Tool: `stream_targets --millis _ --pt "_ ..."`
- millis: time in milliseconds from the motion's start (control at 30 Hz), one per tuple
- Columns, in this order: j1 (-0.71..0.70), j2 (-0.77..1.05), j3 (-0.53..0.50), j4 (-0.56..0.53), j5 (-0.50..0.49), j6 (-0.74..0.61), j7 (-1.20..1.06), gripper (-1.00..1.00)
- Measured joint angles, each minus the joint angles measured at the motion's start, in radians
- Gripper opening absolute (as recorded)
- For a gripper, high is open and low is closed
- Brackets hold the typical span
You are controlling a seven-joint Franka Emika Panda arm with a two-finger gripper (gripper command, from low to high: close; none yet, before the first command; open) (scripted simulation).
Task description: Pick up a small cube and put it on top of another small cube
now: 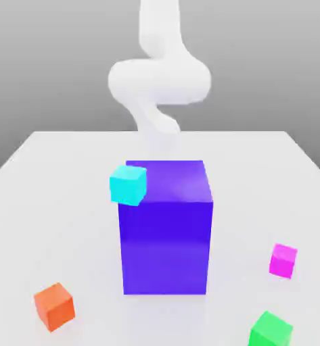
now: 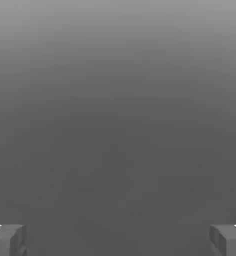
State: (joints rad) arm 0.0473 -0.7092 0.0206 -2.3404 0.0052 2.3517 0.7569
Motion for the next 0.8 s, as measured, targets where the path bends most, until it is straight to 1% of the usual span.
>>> stream_targets --millis 300,500,700,800 --pt "0.166 0.331 0.093 -0.148 0.011 0.189 -0.152 0.00" --pt "0.261 0.548 0.170 -0.244 -0.003 0.313 -0.235 0.00" --pt "0.374 0.770 0.233 -0.340 -0.072 0.435 -0.280 0.00" --pt "0.410 0.881 0.206 -0.349 -0.145 0.509 -0.248 0.00"
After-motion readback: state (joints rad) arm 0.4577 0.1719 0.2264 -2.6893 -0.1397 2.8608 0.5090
